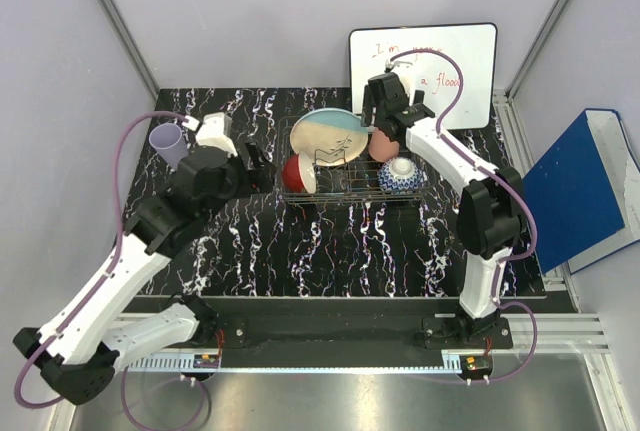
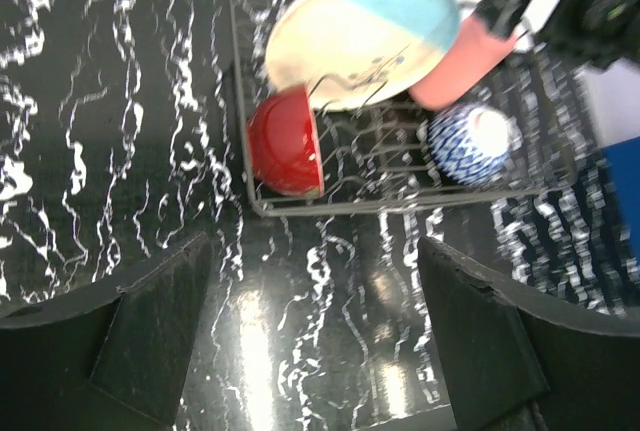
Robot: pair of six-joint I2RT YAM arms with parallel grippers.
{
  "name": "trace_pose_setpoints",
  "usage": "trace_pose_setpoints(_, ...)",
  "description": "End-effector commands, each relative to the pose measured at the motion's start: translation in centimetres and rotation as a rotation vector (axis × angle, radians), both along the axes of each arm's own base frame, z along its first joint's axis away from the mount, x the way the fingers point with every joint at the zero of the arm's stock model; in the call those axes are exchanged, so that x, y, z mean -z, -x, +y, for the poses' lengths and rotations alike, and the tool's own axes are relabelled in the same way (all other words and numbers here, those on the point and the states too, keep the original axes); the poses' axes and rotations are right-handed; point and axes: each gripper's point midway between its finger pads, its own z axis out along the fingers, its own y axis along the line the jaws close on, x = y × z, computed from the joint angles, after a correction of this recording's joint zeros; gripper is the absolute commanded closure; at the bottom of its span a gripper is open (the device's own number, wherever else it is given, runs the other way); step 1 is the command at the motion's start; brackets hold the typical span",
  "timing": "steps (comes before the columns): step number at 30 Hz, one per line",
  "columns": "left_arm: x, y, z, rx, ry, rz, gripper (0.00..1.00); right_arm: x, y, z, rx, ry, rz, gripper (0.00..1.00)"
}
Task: Unload the mixed dishes from the dish rack
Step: Pick up the cup from the dish rack.
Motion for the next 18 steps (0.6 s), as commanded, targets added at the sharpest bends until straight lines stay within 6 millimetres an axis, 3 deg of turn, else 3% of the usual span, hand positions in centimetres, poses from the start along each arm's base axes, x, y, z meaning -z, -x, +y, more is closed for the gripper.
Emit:
trace_pose_setpoints(1, 1.7, -1.0, -0.6, -0.003, -0.036, 0.020, 0.14, 1.3, -0.7, -1.8, 0.042, 0.008, 0.025, 0.00)
trace_pose_setpoints(7, 3.1, -1.5, -1.6, 0.012, -0.032, 0.063, 0.14, 3.5, -1.0, -1.8, 0.019, -0.021, 0.078, 0.00)
trace_pose_setpoints(14, 3.9, -1.7, -1.9, 0.014, -0.036, 0.087, 0.15, 4.6, -1.4, -1.0, -0.027, -0.063, 0.112, 0.04)
trace_pose_setpoints(17, 4.2, -1.6, -1.9, 0.014, -0.039, 0.091, 0.15, 4.9, -1.5, -0.5, -0.044, -0.074, 0.120, 0.22)
trace_pose_setpoints(18, 4.3, -1.6, -1.9, 0.013, -0.041, 0.091, 0.15, 4.9, -1.4, -0.5, -0.043, -0.078, 0.122, 0.34)
